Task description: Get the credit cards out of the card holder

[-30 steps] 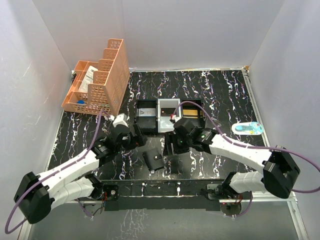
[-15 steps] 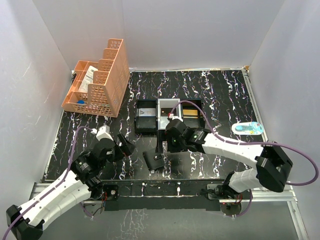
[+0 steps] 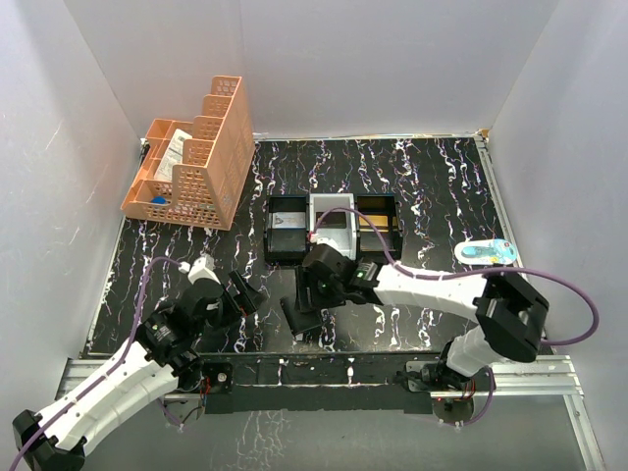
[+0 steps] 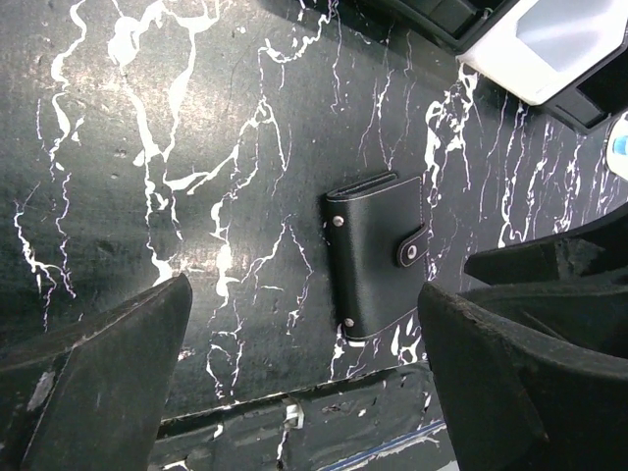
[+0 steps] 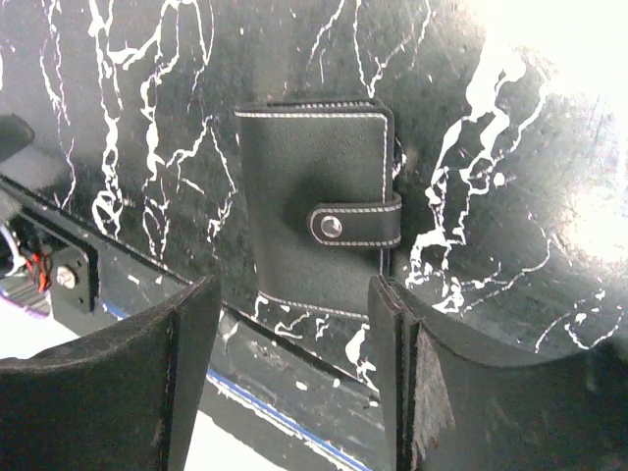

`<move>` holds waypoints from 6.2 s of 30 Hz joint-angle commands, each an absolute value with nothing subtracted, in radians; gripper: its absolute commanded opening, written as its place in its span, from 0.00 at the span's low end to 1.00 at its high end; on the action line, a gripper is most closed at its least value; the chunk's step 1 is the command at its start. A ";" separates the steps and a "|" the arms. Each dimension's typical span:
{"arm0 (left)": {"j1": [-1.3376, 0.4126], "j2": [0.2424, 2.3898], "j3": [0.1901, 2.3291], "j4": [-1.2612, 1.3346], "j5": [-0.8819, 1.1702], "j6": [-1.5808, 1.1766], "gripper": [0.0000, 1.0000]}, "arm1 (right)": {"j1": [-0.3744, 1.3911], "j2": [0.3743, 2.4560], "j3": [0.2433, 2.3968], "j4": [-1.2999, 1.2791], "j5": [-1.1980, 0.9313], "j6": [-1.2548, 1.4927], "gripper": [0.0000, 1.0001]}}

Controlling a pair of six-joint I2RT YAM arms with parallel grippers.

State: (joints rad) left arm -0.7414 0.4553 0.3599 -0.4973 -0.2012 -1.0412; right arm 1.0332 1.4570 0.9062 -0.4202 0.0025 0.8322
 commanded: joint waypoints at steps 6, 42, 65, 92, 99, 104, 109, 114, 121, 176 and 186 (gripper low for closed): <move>-0.738 0.411 0.339 -0.518 -0.227 -1.030 0.98 | 1.114 1.600 1.087 -0.541 0.191 0.792 0.54; -0.783 0.981 0.392 -0.085 0.025 -0.987 0.56 | 1.120 1.690 1.071 -0.525 0.233 0.749 0.31; -0.896 1.277 0.417 -0.177 -0.148 -1.092 0.31 | 1.025 1.572 0.936 -0.349 0.067 0.772 0.20; -0.897 1.184 0.385 -0.138 -0.141 -1.080 0.32 | 1.028 1.603 1.049 -0.419 0.053 0.699 0.36; -0.896 1.174 0.379 -0.108 -0.130 -1.084 0.31 | 1.041 1.675 1.053 -0.407 0.050 0.706 0.35; -0.897 1.175 0.380 -0.092 -0.122 -1.084 0.30 | 1.047 1.734 1.058 -0.473 0.141 0.721 0.35; -0.896 1.166 0.381 -0.100 -0.128 -1.083 0.30 | 1.056 1.785 1.049 -0.531 0.226 0.729 0.34; -0.897 1.167 0.379 -0.097 -0.132 -1.086 0.30 | 1.076 1.806 1.036 -0.561 0.289 0.740 0.29; -0.896 1.181 0.375 -0.120 -0.148 -1.099 0.29 | 1.080 1.786 1.034 -0.554 0.303 0.745 0.21; -0.897 1.118 0.390 -0.158 -0.147 -1.060 0.29 | 0.932 1.584 0.867 -0.345 -0.040 0.770 0.18; -0.897 1.043 0.448 -0.232 -0.189 -1.045 0.56 | 0.931 1.486 0.867 -0.316 -0.005 0.750 0.00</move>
